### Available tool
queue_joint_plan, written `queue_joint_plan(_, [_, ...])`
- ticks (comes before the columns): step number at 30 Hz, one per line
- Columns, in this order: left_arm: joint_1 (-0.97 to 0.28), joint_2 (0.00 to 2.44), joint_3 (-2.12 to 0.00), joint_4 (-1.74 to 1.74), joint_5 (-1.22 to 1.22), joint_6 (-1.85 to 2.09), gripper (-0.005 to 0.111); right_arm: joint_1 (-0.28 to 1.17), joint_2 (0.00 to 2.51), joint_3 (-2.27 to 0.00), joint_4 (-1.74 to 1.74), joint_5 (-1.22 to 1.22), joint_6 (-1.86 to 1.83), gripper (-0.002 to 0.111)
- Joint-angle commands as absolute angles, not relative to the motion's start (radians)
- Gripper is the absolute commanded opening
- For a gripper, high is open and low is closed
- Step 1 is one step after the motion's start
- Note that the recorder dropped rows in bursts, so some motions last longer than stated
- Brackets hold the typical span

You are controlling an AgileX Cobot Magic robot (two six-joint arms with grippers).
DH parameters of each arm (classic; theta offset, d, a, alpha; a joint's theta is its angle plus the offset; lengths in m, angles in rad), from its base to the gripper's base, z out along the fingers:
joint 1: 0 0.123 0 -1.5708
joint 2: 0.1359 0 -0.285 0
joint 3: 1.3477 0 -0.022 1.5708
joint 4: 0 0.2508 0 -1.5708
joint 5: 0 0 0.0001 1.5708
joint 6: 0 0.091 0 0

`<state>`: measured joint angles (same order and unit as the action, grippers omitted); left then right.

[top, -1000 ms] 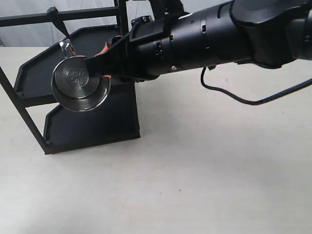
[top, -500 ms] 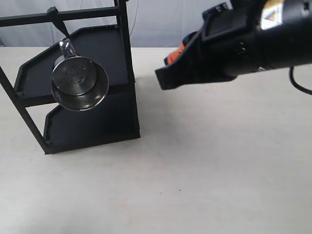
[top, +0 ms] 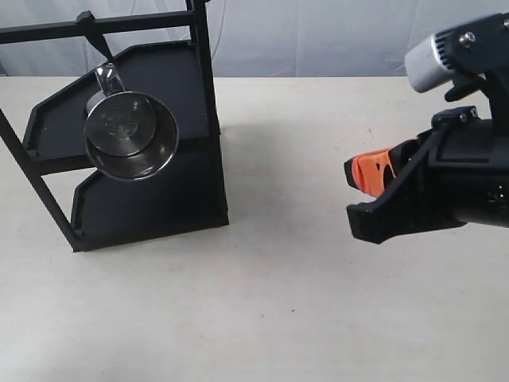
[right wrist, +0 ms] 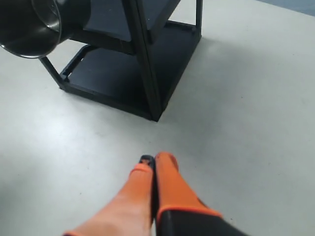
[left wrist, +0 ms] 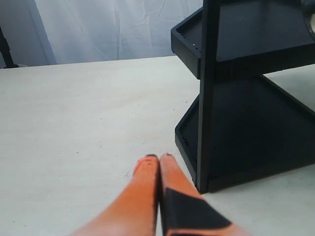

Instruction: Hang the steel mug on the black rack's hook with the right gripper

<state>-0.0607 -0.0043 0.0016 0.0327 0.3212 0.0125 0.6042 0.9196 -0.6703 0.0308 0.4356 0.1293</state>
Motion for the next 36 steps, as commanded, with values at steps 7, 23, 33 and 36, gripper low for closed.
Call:
queue_joint_plan(7, [-0.063,0.0,0.0,0.039,0.313,0.009,0.0,0.504,0.807,-0.61,-0.061,0.256,0.131,-0.001])
queue_joint_plan(23, [-0.063,0.0,0.0,0.039,0.313,0.009,0.0,0.081,0.207,-0.117,-0.016,0.194,0.131,-0.001])
queue_joint_plan(33, [-0.063,0.0,0.0,0.039,0.313,0.009,0.0,0.081,0.066,0.0,-0.018,0.213,0.127,-0.001])
queue_joint_plan(36, [-0.063,0.0,0.0,0.039,0.313,0.009,0.0,0.081,0.051,0.0,-0.018,0.269,0.125,-0.001])
